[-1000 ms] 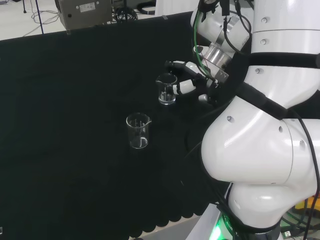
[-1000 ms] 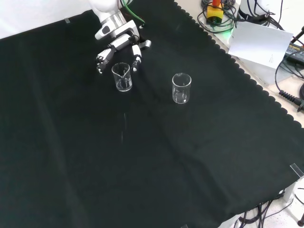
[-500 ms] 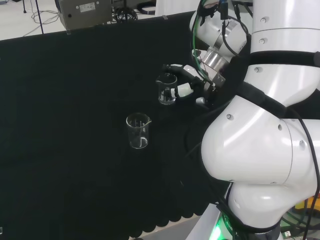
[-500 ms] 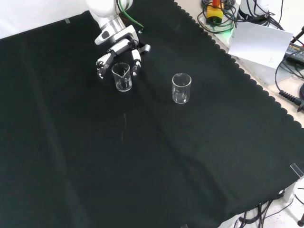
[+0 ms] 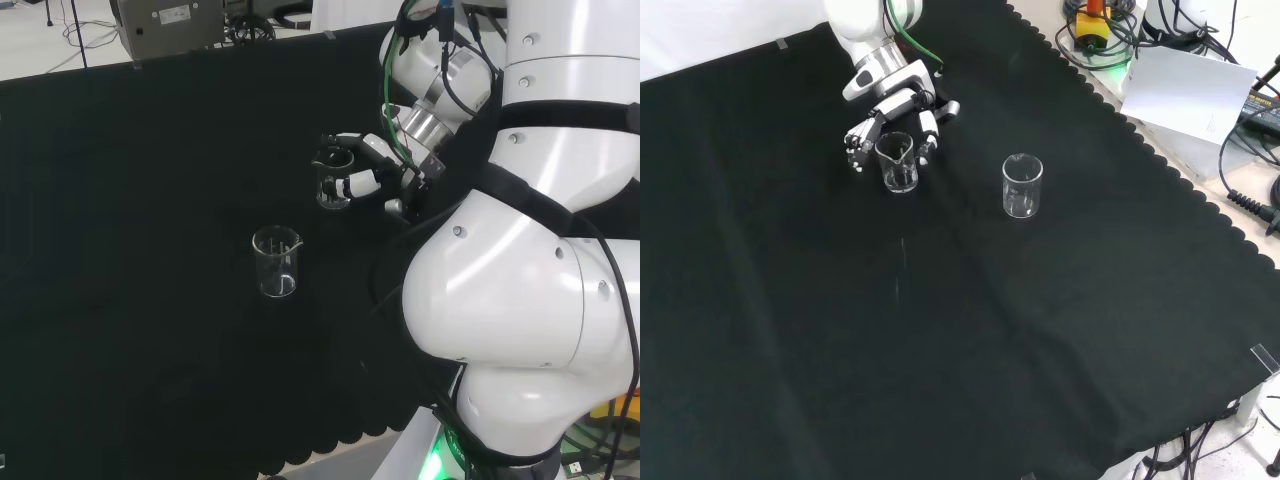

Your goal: Pick up the beaker on the right.

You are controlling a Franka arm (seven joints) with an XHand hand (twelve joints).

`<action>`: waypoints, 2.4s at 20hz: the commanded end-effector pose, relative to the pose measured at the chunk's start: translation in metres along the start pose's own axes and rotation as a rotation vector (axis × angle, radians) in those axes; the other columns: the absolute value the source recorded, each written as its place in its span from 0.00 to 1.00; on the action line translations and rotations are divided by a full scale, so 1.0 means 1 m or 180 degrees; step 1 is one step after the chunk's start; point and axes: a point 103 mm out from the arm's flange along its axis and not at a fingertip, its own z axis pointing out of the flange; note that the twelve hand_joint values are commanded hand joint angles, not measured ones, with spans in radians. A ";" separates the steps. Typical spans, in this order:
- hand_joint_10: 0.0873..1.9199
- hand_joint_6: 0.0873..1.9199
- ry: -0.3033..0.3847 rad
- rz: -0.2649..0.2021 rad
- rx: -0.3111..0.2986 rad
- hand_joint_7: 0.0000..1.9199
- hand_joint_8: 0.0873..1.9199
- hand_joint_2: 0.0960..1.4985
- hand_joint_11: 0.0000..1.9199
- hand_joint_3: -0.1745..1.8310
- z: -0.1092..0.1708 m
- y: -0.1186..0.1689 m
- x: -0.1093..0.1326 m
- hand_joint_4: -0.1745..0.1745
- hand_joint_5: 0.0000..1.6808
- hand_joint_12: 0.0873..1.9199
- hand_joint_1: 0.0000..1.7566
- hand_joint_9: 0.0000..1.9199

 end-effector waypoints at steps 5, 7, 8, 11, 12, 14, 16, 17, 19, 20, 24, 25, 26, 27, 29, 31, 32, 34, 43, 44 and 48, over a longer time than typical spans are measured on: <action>0.25 0.19 0.0235 0.0013 -0.0124 0.19 0.29 0.29 0.03 0.43 0.002 0.004 0.000 0.46 0.35 0.70 0.55 0.28; 0.25 0.32 0.0229 -0.0055 -0.0076 0.20 0.30 0.29 0.03 0.43 0.003 0.007 0.005 0.46 0.33 0.71 0.55 0.28; 0.25 0.36 0.0202 -0.0087 -0.0042 0.20 0.30 0.29 0.03 0.43 0.004 0.008 0.007 0.46 0.33 0.71 0.55 0.28; 0.25 0.42 0.0160 -0.0135 0.0020 0.20 0.30 0.28 0.04 0.44 0.009 0.012 0.013 0.46 0.32 0.71 0.55 0.28; 0.25 0.43 0.0156 -0.0126 0.0019 0.20 0.30 0.28 0.04 0.44 0.010 0.012 0.014 0.46 0.32 0.71 0.55 0.28; 0.25 0.43 0.0144 -0.0086 0.0016 0.20 0.30 0.28 0.04 0.44 0.011 0.013 0.013 0.46 0.31 0.71 0.55 0.28; 0.25 0.43 0.0148 -0.0025 0.0010 0.20 0.30 0.28 0.04 0.44 0.013 0.012 0.009 0.46 0.31 0.71 0.55 0.28; 0.25 0.44 0.0155 0.0003 0.0007 0.20 0.30 0.28 0.04 0.44 0.013 0.011 0.007 0.46 0.31 0.71 0.55 0.28; 0.25 0.44 0.0164 0.0040 0.0002 0.20 0.30 0.28 0.04 0.44 0.014 0.009 0.004 0.46 0.31 0.71 0.55 0.28; 0.25 0.44 0.0171 0.0054 -0.0001 0.20 0.30 0.28 0.04 0.44 0.014 0.009 0.003 0.46 0.31 0.71 0.55 0.28; 0.26 0.44 0.0199 0.0124 -0.0058 0.21 0.31 0.30 0.05 0.45 0.012 0.007 0.000 0.45 0.32 0.71 0.56 0.29; 0.26 0.44 0.0218 0.0139 -0.0106 0.22 0.31 0.31 0.05 0.44 0.011 0.007 0.001 0.43 0.35 0.71 0.56 0.30; 0.26 0.43 0.0176 0.0160 -0.0235 0.24 0.31 0.34 0.08 0.44 0.009 0.006 0.003 0.44 0.40 0.70 0.55 0.31; 0.26 0.41 0.0123 0.0162 -0.0335 0.27 0.31 0.37 0.12 0.43 0.006 0.006 0.005 0.44 0.46 0.69 0.55 0.34; 0.23 0.40 -0.0050 0.0145 -0.0643 0.53 0.29 0.44 0.40 0.39 -0.002 0.005 0.016 0.68 0.62 0.57 0.60 0.55; 0.14 0.33 -0.0215 0.0072 -0.0872 0.74 0.21 0.46 0.69 0.35 -0.015 0.006 0.030 0.75 0.71 0.40 0.63 0.75; 0.09 0.29 -0.0310 0.0022 -0.0923 0.81 0.16 0.45 0.77 0.35 -0.022 0.007 0.038 0.76 0.75 0.34 0.64 0.83; 0.02 0.23 -0.0464 -0.0060 -0.0969 0.91 0.09 0.44 0.85 0.34 -0.037 0.010 0.052 0.80 0.79 0.27 0.65 0.92; 0.00 0.18 -0.1109 -0.0166 -0.0918 0.98 0.01 0.42 0.88 0.36 -0.085 -0.006 0.090 0.86 0.83 0.22 0.66 0.98; 0.00 0.18 -0.1154 -0.0161 -0.0894 0.97 0.01 0.42 0.88 0.36 -0.089 -0.010 0.094 0.86 0.83 0.22 0.66 0.98; 0.00 0.25 -0.1302 -0.0094 -0.0784 0.97 0.00 0.39 0.88 0.40 -0.100 -0.033 0.111 0.72 0.80 0.22 0.66 0.96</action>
